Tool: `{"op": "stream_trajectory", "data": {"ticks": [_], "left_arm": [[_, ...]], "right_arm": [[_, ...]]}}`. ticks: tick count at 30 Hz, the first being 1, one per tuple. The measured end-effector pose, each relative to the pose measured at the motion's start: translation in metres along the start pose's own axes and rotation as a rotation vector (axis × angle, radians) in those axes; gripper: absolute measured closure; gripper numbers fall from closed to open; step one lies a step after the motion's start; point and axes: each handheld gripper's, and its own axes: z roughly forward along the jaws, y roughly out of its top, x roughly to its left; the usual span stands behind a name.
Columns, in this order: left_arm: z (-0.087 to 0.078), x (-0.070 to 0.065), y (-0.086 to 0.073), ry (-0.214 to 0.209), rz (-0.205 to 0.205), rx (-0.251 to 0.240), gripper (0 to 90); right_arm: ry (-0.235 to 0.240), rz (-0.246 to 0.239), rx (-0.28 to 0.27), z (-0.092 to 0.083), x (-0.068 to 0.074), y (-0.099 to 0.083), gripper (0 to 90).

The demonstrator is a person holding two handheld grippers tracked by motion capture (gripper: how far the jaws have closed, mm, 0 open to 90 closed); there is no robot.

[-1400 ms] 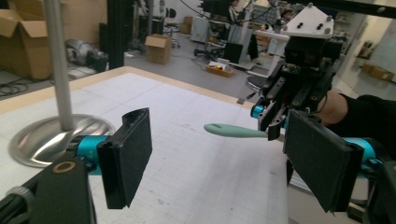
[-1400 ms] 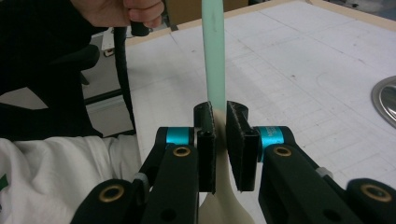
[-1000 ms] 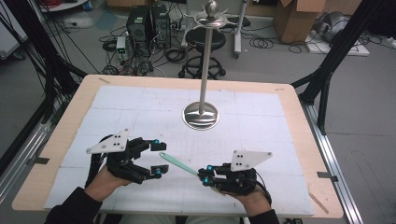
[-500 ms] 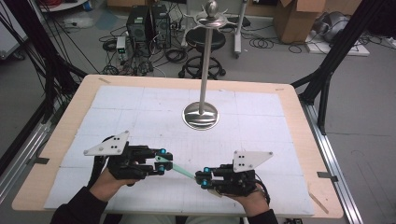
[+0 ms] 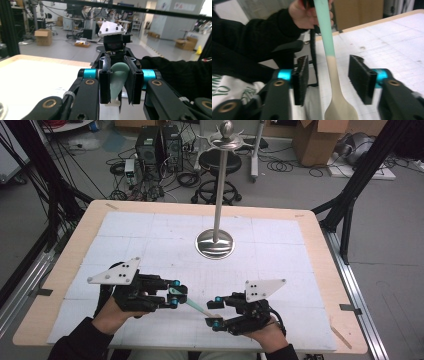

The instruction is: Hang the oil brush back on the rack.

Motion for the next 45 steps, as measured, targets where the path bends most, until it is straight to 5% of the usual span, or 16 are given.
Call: {"op": "stream_trajectory", "data": {"ticks": [6,11,16,23,32,38,43,44,45], "left_arm": [[-0.001,-0.003,0.021,0.057,-0.002,0.119,75.7],[0.002,-0.003,0.033,0.078,-0.013,0.167,75.6],[0.007,0.0,0.038,0.098,-0.044,0.215,75.6],[0.018,0.002,0.043,0.088,-0.057,0.27,75.5],[0.025,0.002,0.045,0.083,-0.058,0.291,75.5],[0.025,0.003,0.045,0.07,-0.069,0.279,75.5],[0.026,0.002,0.042,0.023,-0.053,0.244,74.6],[0.026,0.003,0.04,0.003,-0.068,0.216,70.8],[0.027,0.003,0.039,0.005,-0.089,0.19,56.5]], "right_arm": [[-0.167,-0.077,-0.023,0.003,0.003,0.007,27.1],[-0.217,-0.085,-0.028,0.011,0.004,0.018,20.2],[-0.165,-0.122,0.013,0.023,0.006,0.025,20.2],[-0.148,-0.146,0.067,0.034,0.007,0.026,43.8],[-0.194,-0.186,0.073,0.034,0.012,0.024,63.7],[-0.175,-0.197,0.074,0.032,0.012,0.022,79.2],[-0.168,-0.192,0.061,0.031,0.011,0.021,80.6],[-0.158,-0.191,0.06,0.031,0.012,0.021,80.8],[-0.154,-0.186,0.057,0.031,0.012,0.02,80.8]]}}
